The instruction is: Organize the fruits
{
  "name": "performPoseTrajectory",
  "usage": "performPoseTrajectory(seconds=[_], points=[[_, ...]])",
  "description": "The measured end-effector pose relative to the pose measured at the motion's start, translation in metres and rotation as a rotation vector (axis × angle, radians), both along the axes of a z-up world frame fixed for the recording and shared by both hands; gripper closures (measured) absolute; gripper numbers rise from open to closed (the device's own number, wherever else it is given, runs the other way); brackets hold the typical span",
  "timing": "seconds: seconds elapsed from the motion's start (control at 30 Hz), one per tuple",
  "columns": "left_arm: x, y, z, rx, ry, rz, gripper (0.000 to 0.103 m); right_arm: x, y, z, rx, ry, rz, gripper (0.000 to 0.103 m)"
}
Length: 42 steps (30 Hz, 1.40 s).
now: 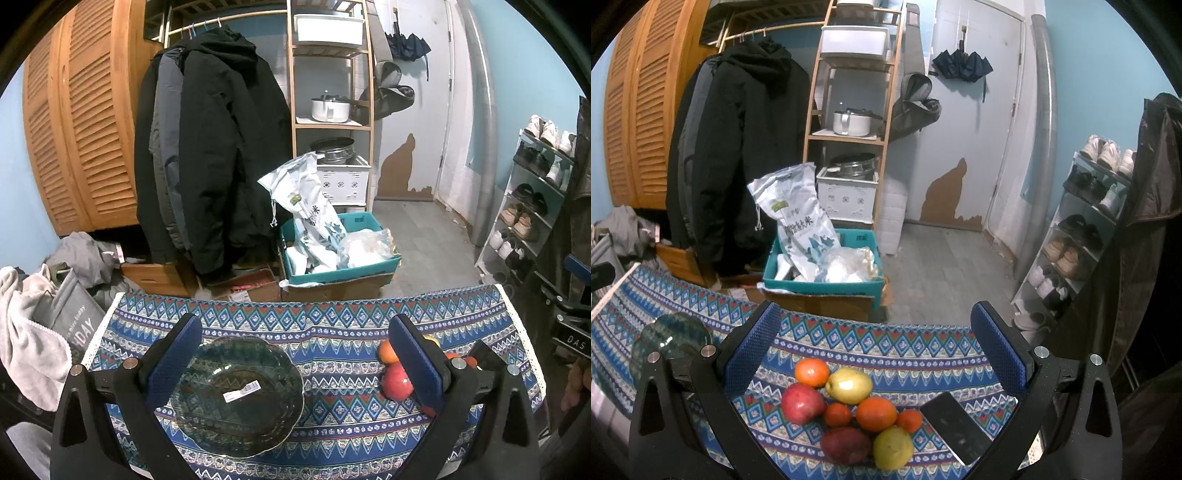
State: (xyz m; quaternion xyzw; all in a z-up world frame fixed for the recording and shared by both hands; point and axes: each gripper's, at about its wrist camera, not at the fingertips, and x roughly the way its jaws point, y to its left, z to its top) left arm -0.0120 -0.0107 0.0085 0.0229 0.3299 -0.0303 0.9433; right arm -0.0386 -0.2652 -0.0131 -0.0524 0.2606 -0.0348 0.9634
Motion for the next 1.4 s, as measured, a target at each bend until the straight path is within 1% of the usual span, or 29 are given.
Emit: performPoseTrajectory(seconds=[0.7,0.9,1.1,1.27,1.4], points=[[-0.005,-0.007,0.005,0.001,-0.011,-0.011,0.001,0.0,0.0,0.0,0.0,0.001,0.0,0.002],[-0.003,-0.003,0.003,-0.003,-0.011,-0.009,0.001,0.0,0.0,0.0,0.001,0.001,-0.001,0.002],[-0.001,-0.002,0.003,-0.005,-0.005,-0.012,0.001,-0.002,0.001,-0.007,-0.002,0.006,-0.004,0.002],[0.001,-0.003,-0.002,-0.005,0.004,-0.022,0.001,-0.002,-0.002,-0.01,-0.007,0.017,-0.007,0.002],[0.006,-0.008,-0.011,-0.006,0.019,-0.035,0.001,0.001,-0.009,-0.016,-0.011,0.045,-0.021,0.002]])
